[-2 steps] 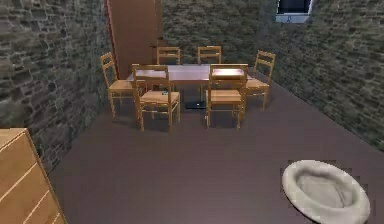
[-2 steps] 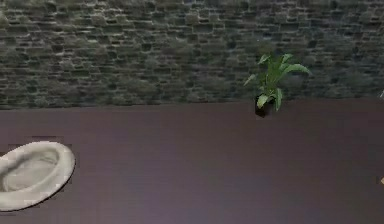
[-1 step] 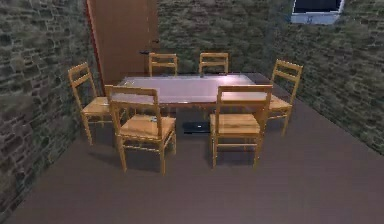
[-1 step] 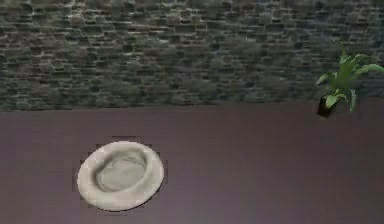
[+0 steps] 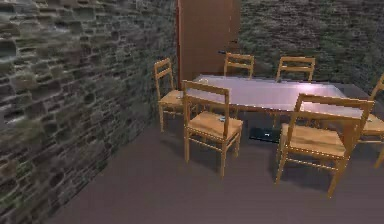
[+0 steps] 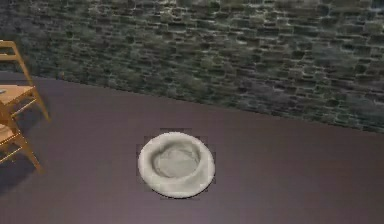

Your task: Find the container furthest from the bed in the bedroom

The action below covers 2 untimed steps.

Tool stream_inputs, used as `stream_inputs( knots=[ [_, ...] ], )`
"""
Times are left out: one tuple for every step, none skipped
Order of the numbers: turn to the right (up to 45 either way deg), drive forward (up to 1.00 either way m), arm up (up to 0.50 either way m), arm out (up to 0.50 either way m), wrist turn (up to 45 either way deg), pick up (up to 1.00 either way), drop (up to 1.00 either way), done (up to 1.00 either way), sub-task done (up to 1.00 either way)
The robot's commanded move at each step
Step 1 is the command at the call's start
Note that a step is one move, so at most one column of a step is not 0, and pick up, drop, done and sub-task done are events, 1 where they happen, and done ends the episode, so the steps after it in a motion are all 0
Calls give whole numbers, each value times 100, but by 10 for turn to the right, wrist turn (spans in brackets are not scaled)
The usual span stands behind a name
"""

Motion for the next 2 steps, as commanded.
stream_inputs(
  knots=[
    [0,90,0,0,0,0,0,0,0],
    [30,0,0,0,0,0,0,0,0]
  ],
)
